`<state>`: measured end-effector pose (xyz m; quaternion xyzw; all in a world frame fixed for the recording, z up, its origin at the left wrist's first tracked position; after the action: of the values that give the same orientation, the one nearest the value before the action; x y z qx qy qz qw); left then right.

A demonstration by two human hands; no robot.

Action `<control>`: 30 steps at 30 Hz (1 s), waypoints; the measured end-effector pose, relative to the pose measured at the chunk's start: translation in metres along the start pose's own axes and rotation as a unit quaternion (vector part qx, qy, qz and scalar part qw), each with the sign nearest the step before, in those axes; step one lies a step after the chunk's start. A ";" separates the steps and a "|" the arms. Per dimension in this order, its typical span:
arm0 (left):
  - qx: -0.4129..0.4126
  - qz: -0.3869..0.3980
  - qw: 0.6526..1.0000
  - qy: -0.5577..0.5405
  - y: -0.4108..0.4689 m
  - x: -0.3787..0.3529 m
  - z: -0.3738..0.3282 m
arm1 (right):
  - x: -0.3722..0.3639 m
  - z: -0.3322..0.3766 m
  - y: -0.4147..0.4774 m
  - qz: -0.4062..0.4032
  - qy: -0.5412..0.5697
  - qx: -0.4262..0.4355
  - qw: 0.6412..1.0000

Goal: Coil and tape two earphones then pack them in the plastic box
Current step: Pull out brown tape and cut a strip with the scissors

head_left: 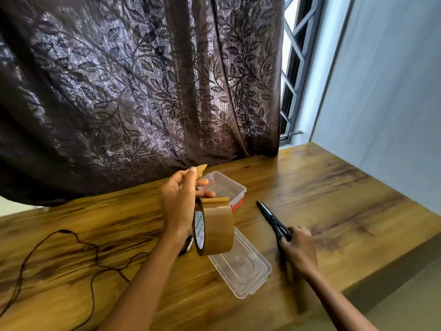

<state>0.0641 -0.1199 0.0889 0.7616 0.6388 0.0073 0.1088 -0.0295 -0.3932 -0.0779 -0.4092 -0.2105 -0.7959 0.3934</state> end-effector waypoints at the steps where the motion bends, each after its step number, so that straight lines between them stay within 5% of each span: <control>1: 0.001 -0.001 1.000 0.000 -0.001 0.000 0.000 | 0.003 0.008 -0.002 -0.006 0.006 0.016 1.000; 5: -0.001 -0.004 1.000 0.003 -0.001 -0.003 0.002 | 0.023 0.077 -0.034 0.045 0.194 0.125 0.972; 9: -0.004 -0.014 1.000 0.008 -0.001 -0.005 0.006 | 0.028 0.141 -0.075 0.246 0.464 0.186 0.831; 12: -0.001 -0.015 1.000 0.001 0.000 -0.004 0.008 | 0.030 0.155 -0.089 0.288 0.492 0.183 0.801; 17: 0.059 0.043 0.997 0.031 0.000 -0.005 0.018 | 0.029 0.148 -0.071 0.258 0.428 0.177 0.848; 22: 0.131 0.073 0.987 0.066 -0.002 0.009 0.036 | 0.022 0.123 -0.033 0.137 0.113 0.204 0.963; 30: 0.109 0.036 0.992 0.058 -0.003 0.029 0.039 | -0.013 0.093 0.009 0.140 -0.113 0.233 0.956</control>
<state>0.0722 -0.0973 0.0469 0.7895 0.6135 -0.0143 -0.0120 0.0279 -0.3314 -0.0349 -0.4188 -0.3742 -0.6100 0.5591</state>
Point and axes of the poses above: each hand's wrist, its own y-axis towards the middle knuckle, its own x-axis out of the back of the hand, z = x × y, the point moved 7 cm from there along y, towards the middle knuckle, and after that the axes turned 10 degrees about z, right-handed, at the moved point
